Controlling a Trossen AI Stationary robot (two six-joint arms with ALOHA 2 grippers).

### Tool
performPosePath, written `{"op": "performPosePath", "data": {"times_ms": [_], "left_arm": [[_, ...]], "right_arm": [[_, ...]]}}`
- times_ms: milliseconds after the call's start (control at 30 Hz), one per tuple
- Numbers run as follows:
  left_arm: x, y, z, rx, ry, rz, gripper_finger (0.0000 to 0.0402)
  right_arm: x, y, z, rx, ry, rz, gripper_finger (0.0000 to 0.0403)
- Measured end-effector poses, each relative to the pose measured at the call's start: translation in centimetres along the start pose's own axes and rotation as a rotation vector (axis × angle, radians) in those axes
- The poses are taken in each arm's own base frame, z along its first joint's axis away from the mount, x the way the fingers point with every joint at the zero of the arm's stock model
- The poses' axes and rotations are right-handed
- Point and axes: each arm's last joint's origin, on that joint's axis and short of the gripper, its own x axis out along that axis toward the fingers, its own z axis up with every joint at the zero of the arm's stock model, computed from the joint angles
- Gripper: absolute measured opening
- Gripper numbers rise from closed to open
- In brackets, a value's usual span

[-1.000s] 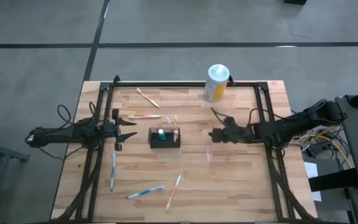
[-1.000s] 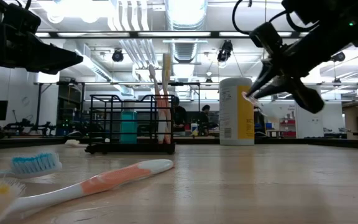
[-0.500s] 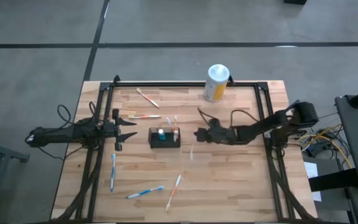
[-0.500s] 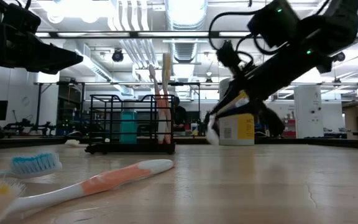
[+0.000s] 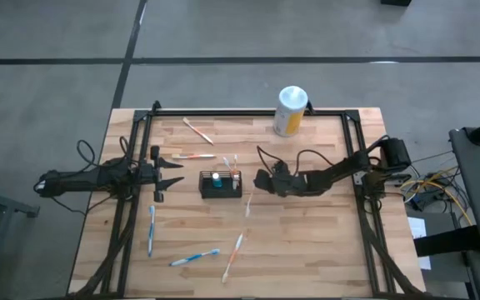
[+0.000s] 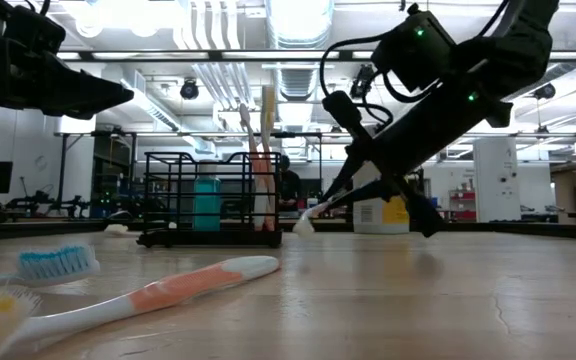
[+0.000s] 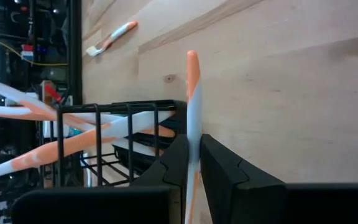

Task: Pick & Place toothbrushing station
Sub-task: Put the orange toothbrush into the right section of the wire organizer

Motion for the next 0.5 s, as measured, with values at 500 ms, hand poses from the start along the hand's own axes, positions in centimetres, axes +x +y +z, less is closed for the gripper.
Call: {"op": "performPosePath", "data": {"times_ms": [500], "left_arm": [[0.0, 0.0, 0.0, 0.0, 0.001, 0.0, 0.0186]], "right_arm": [[-0.3, -1.2, 0.1, 0.148, 0.046, -0.104, 0.0029]]}}
